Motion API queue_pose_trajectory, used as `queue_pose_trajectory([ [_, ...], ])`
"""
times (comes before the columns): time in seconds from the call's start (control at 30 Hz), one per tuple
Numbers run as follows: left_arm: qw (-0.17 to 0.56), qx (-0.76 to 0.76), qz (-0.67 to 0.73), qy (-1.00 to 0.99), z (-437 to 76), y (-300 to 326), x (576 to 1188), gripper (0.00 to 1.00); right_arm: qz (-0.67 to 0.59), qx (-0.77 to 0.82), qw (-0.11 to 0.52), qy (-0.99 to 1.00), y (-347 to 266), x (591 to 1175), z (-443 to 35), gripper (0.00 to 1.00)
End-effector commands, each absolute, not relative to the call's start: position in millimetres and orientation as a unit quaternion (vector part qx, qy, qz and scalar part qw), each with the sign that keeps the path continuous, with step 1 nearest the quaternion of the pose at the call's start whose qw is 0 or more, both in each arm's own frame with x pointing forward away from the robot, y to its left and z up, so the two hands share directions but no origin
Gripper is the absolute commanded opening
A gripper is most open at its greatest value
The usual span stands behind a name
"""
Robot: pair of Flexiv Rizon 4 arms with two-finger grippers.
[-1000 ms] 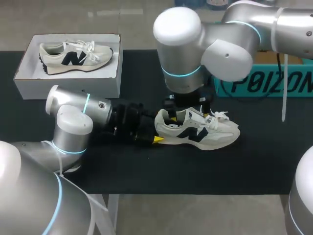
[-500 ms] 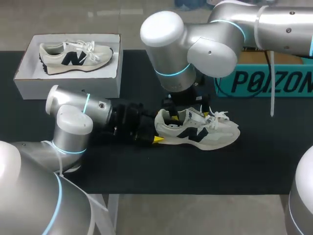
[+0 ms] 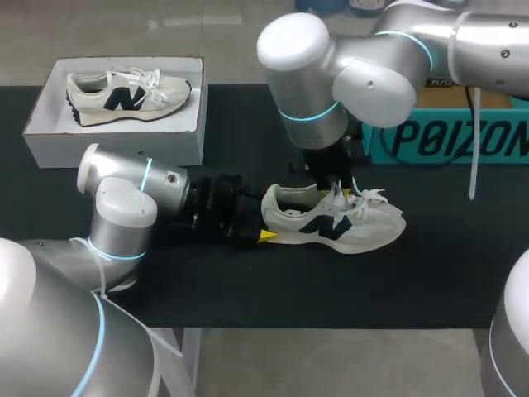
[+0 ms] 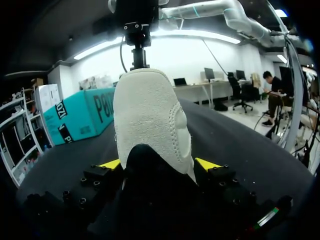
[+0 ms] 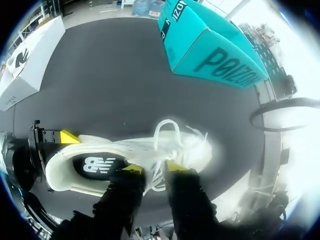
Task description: Take the shoe out of the shoebox, open the shoe tongue, remove and reinsert the insole, then place the shoe into the shoebox
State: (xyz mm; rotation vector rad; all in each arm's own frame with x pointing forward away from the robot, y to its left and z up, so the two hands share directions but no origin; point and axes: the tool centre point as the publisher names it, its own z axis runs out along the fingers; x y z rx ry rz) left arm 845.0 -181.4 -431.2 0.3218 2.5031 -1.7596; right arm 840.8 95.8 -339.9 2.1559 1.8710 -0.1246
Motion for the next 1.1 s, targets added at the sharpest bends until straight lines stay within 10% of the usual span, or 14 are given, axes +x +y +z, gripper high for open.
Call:
queue_pose_trajectory([
  [0.03,0.033,0.105,-0.570,0.814,-435,-185,846,0.00,-0.025,0.754,0.130,0.644,76,839,-332,0.00],
  [0.67,0.033,0.105,-0.570,0.814,-435,-185,846,0.00,-0.003,0.786,0.101,0.610,30,838,-326,0.00],
  [0.93,0.033,0.105,-0.570,0.814,-435,-185,846,0.00,0.016,0.774,0.084,0.628,46,832,-320,1.00],
  [1.03,0.033,0.105,-0.570,0.814,-435,-185,846,0.00,0.022,0.773,0.081,0.629,47,830,-318,0.97],
  [1.1,0.033,0.105,-0.570,0.814,-435,-185,846,0.00,0.025,0.773,0.080,0.628,45,831,-316,0.47],
])
